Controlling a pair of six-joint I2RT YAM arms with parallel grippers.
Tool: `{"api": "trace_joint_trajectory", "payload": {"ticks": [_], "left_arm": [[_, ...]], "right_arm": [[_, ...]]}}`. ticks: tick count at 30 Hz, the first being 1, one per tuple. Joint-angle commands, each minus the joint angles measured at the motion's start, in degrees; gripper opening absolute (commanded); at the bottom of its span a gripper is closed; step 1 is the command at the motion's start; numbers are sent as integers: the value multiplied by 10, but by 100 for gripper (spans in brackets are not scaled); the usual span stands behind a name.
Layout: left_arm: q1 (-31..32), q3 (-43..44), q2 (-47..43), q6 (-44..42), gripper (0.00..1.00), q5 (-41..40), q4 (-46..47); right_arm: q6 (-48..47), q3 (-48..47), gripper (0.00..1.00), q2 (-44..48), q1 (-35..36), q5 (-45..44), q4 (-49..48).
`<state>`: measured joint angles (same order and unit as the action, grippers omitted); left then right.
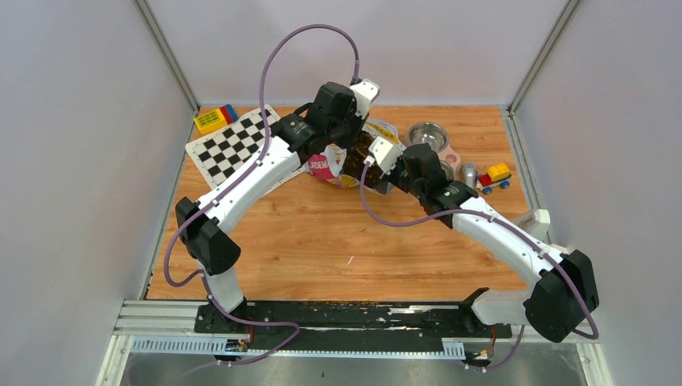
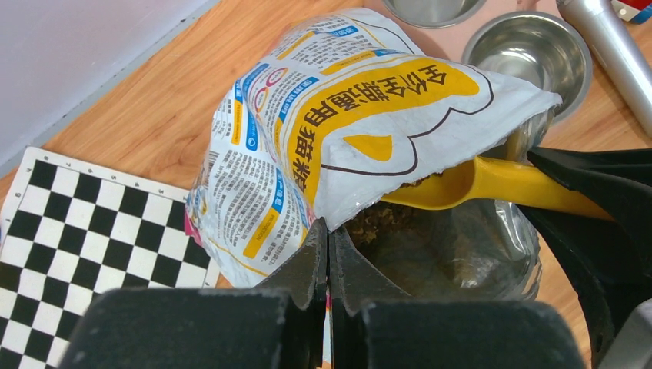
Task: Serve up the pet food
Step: Collect the pet food from the pet food bag.
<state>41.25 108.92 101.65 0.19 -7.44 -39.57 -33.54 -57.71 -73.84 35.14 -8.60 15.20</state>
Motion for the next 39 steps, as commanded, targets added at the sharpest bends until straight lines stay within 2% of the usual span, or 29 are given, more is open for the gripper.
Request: {"api": "trace_joint_trajectory", "payload": {"ticks": [1, 6, 17, 26, 32, 39], "left_arm": [[-6, 6, -44, 14, 0, 6, 19], [-6, 19, -33, 18, 0, 10, 14], [-6, 26, -23, 24, 0, 17, 12], [-6, 28, -17, 28, 0, 23, 10], [-8, 27, -24, 25, 0, 10, 10], [-24, 25, -29, 34, 0, 16, 9]], "right_arm": [[-96, -19, 0, 11, 0, -33, 30], [-145, -11, 0, 10, 17, -71, 60], [-139, -27, 0, -77, 64, -116, 77], [-59, -84, 0, -173, 76, -95, 39], [10, -77, 0, -165, 74, -60, -10], [70, -39, 0, -84, 52, -41, -44]]}}
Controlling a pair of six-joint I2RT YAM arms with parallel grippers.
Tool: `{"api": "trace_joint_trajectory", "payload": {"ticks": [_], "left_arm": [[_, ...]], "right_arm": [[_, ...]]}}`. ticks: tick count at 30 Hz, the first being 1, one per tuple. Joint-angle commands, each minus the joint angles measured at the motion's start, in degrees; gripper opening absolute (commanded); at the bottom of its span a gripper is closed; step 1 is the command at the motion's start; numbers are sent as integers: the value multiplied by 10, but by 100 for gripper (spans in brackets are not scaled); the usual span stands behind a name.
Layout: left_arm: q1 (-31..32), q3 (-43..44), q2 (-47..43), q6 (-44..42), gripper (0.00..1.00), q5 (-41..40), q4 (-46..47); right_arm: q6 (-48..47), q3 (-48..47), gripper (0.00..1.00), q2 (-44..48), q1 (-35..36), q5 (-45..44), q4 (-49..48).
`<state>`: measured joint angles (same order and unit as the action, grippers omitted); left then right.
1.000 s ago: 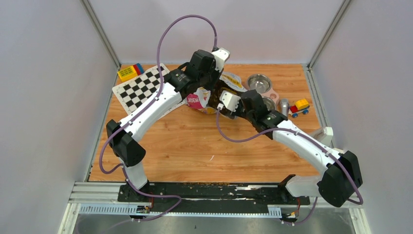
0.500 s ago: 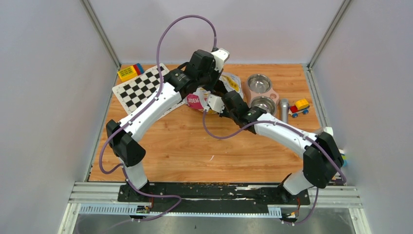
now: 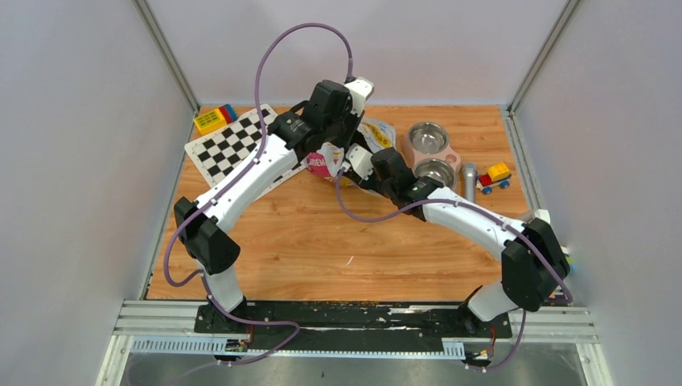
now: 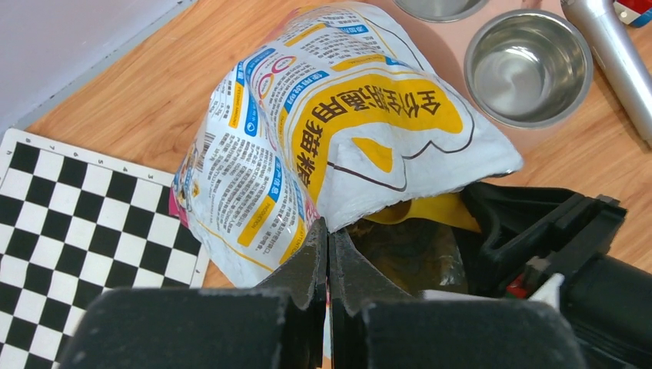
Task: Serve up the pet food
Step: Collect the pet food from the pet food bag.
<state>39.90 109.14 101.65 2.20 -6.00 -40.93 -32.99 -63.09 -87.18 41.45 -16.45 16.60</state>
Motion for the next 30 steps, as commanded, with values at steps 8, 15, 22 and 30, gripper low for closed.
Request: {"api": "trace_joint_trajectory", "payload": {"ticks": [8, 15, 22, 30], "left_arm": [[-18, 23, -32, 16, 0, 5, 23], [-33, 39, -24, 21, 0, 12, 18], [-51, 46, -16, 32, 0, 38, 16], [-56, 52, -17, 38, 0, 88, 13]], "right_arm": [[115, 53, 0, 125, -42, 48, -57], [160, 69, 0, 179, -63, 118, -44], [198, 77, 0, 215, -86, 223, -28], [238, 103, 0, 222, -123, 328, -39]]}}
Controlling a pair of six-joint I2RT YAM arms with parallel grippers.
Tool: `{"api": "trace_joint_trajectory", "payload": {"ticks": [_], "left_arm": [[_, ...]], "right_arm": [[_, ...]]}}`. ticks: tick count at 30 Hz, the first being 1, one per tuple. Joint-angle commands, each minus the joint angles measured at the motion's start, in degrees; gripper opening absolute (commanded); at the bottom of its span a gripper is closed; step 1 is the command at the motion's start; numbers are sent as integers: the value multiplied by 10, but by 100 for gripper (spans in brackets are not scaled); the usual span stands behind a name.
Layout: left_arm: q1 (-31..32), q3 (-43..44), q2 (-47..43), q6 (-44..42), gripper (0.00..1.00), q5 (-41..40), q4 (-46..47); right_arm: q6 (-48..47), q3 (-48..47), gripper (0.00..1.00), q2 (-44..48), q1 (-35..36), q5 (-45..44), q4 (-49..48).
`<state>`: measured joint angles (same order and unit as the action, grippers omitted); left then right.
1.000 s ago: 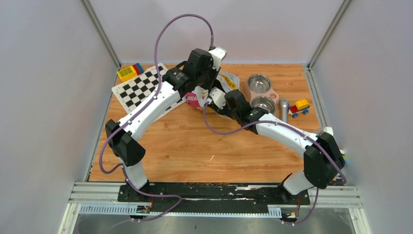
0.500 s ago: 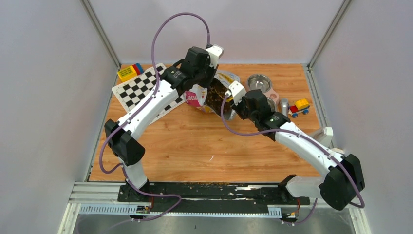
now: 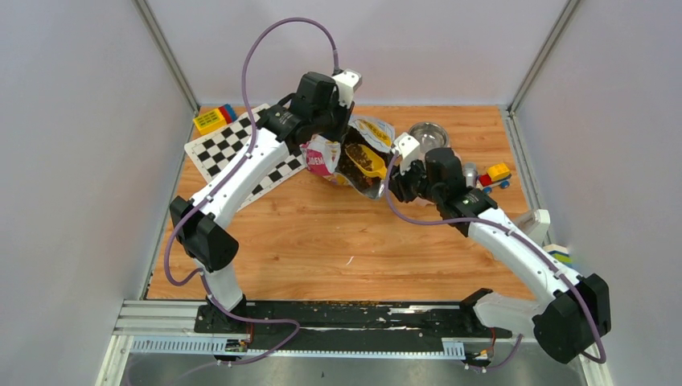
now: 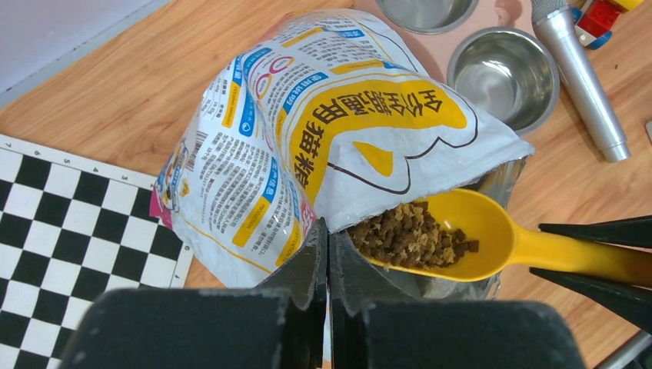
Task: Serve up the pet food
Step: Collect the pet food from the pet food bag.
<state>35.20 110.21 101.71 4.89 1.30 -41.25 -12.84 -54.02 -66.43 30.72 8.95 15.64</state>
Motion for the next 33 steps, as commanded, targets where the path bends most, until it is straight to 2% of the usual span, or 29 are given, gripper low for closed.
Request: {"api": "trace_joint_trajectory", "payload": {"ticks": [1, 16, 33], "left_arm": [[-9, 41, -18, 12, 0, 19, 16], [-10, 38, -26, 16, 0, 31, 17], [-46, 54, -21, 25, 0, 39, 12]], "right_arm": [[37, 17, 0, 16, -16, 83, -34], [70, 58, 0, 37, -30, 89, -98], [27, 18, 0, 88, -49, 125, -9]]}}
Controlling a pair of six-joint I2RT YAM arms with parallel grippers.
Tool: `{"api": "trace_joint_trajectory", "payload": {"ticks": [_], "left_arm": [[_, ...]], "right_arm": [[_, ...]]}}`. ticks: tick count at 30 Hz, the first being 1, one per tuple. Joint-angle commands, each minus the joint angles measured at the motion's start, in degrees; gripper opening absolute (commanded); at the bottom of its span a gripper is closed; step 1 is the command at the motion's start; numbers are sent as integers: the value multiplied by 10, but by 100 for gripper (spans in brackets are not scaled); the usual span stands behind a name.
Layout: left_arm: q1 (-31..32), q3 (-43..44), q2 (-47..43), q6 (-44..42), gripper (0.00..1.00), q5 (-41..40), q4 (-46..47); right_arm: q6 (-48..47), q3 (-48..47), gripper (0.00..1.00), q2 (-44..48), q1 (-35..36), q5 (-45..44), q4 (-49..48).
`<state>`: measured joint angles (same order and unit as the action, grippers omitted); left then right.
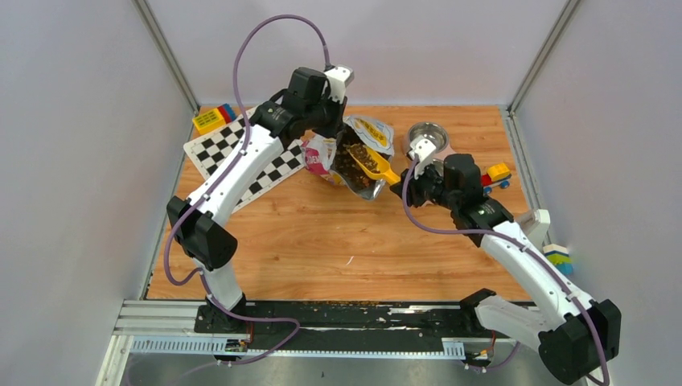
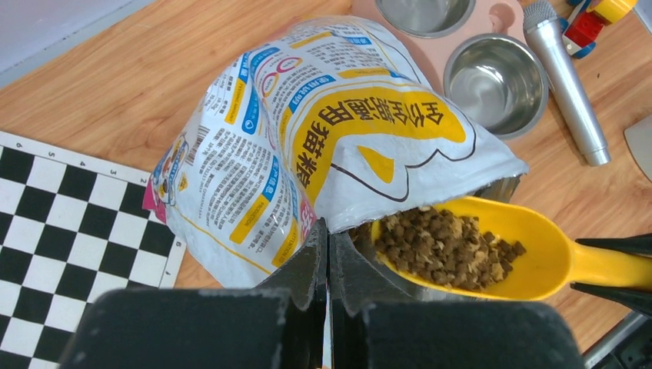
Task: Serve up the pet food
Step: Collect the pet food from the pet food bag.
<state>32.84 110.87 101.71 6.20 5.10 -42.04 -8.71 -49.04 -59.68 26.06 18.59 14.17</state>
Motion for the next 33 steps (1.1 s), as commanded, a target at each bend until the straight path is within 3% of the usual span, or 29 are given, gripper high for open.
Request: {"api": "trace_joint_trajectory", "payload": {"ticks": [1, 24, 33], "left_arm": [[-27, 49, -19, 14, 0, 3, 20], [-56, 85, 21, 34, 0, 34, 8], [-63, 88, 22, 36, 0, 39, 6]], "right_arm": [[-14, -32, 0, 23, -2, 32, 8], [-45, -142, 0, 47, -3, 82, 127], [-46, -172, 0, 51, -3, 18, 138]]}}
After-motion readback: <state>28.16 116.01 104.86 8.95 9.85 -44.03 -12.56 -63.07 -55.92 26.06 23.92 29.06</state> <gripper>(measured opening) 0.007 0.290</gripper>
